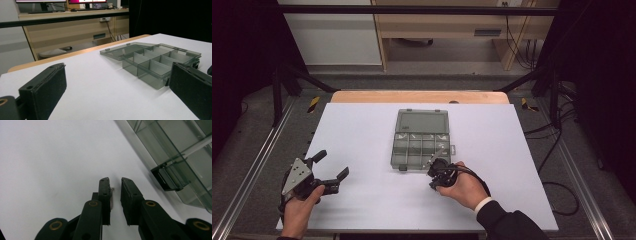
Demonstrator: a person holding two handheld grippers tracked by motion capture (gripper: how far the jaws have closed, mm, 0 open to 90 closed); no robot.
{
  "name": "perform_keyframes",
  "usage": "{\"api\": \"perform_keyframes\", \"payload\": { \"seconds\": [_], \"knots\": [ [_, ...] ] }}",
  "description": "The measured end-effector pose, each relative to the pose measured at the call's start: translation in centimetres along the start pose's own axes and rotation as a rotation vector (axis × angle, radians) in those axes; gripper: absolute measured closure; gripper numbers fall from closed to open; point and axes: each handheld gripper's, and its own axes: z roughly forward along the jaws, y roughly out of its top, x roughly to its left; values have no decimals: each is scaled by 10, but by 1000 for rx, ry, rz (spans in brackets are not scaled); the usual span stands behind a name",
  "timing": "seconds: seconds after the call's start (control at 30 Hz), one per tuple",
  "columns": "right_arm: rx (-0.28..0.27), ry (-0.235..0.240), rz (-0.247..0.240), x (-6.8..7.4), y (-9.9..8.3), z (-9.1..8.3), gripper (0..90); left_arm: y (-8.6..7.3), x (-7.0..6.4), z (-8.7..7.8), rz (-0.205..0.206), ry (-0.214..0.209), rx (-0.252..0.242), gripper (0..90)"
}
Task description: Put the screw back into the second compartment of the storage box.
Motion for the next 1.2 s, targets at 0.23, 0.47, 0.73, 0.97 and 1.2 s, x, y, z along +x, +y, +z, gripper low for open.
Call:
{"api": "perform_keyframes", "payload": {
  "seconds": [0.23, 0.47, 0.73, 0.97, 1.2],
  "knots": [
    [2, -2, 3, -1, 0, 2, 773, 0, 0, 0, 0, 0, 0, 11],
    [4, -5, -3, -2, -1, 3, 773, 0, 0, 0, 0, 0, 0, 11],
    [7, -3, 2, -2, 0, 5, 774, 0, 0, 0, 0, 0, 0, 11],
    [13, -3, 2, -1, 0, 6, 779, 0, 0, 0, 1, 0, 0, 11],
    [16, -3, 1, -2, -1, 7, 792, 0, 0, 0, 0, 1, 0, 11]
  ]
}}
